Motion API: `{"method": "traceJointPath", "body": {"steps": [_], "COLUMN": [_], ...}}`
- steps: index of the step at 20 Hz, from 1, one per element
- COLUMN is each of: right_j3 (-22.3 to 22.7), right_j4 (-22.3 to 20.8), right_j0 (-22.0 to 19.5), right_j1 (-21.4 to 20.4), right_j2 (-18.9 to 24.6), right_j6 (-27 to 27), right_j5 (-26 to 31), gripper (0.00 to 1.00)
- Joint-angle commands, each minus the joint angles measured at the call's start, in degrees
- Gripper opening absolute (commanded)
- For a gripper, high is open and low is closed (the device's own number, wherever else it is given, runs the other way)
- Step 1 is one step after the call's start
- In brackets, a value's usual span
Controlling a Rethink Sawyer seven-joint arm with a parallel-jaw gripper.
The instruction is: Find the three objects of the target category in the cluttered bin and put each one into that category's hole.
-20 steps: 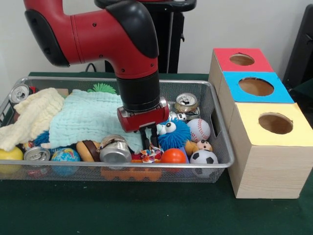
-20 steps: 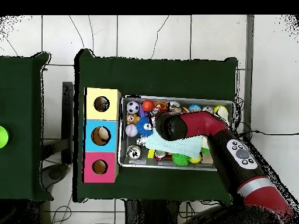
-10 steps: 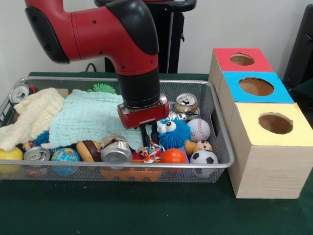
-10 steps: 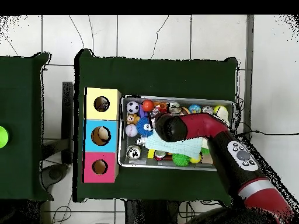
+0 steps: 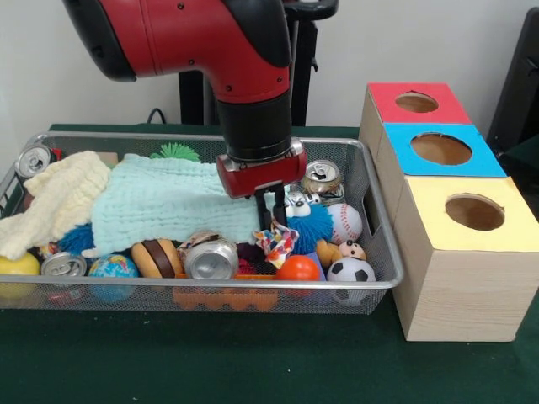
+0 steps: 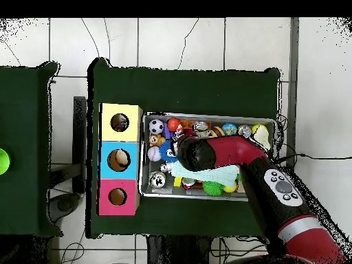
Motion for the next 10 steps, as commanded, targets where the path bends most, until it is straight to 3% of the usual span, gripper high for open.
{"method": "traceJointPath", "body": {"steps": [1,10], "right_j3": [5.7,8.9], "right_j4": [4.2,8.9], "right_j0": [2.4,4.6], "right_j1": [-3.0,-5.2], "right_j2": [-3.4,-4.8], "right_j6": [10.1,11.4], "right_j5": [1.4,0.5], "gripper": [0.0,0.0]}}
